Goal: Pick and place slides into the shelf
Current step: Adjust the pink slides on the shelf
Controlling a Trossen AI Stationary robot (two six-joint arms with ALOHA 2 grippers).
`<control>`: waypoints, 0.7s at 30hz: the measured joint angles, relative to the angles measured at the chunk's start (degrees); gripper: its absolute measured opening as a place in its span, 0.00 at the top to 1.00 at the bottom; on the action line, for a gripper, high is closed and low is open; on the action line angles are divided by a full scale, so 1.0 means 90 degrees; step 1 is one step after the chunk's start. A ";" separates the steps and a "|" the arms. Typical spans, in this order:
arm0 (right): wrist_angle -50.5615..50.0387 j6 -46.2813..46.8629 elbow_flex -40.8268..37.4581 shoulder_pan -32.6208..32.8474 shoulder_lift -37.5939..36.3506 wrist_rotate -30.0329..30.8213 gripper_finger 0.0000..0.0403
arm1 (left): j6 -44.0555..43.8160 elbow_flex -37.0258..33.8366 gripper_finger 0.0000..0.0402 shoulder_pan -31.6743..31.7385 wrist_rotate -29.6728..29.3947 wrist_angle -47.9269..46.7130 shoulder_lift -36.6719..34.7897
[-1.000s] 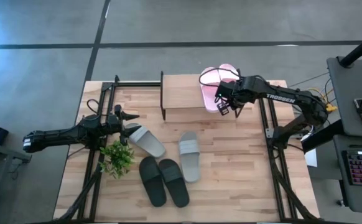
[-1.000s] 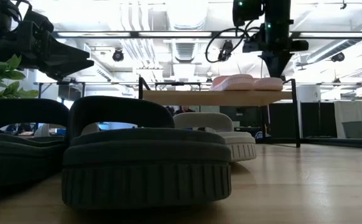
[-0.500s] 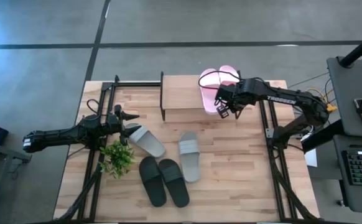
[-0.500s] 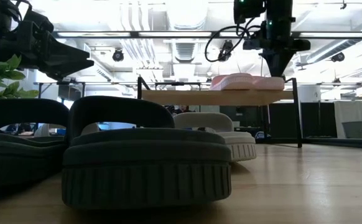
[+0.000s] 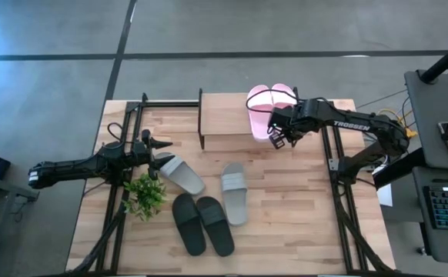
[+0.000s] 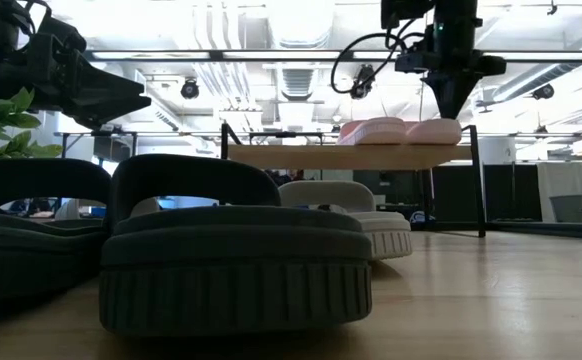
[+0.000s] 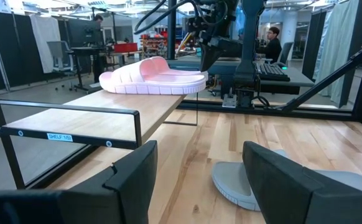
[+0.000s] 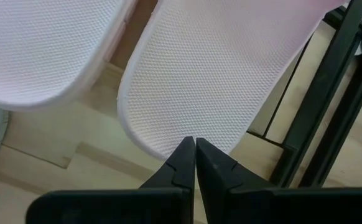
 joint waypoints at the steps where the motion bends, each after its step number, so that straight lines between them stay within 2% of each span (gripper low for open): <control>1: 0.0000 0.0020 0.0000 0.0000 -0.0010 0.0004 0.98 | 0.0000 0.0000 0.44 -0.0002 0.0000 0.0000 0.0000; 12: 0.0062 0.0487 0.0007 0.0412 -0.0334 0.0012 0.98 | 0.0000 0.0000 0.44 0.0000 0.0000 0.0002 0.0000; 18: 0.0952 0.0191 0.0017 0.0889 -0.0398 -0.0831 0.98 | -0.0001 0.0000 0.44 -0.0001 0.0000 0.0000 0.0000; 21: 0.1635 0.0168 0.0019 0.1075 -0.0319 -0.0963 0.98 | -0.0002 0.0000 0.44 0.0000 0.0000 0.0000 0.0000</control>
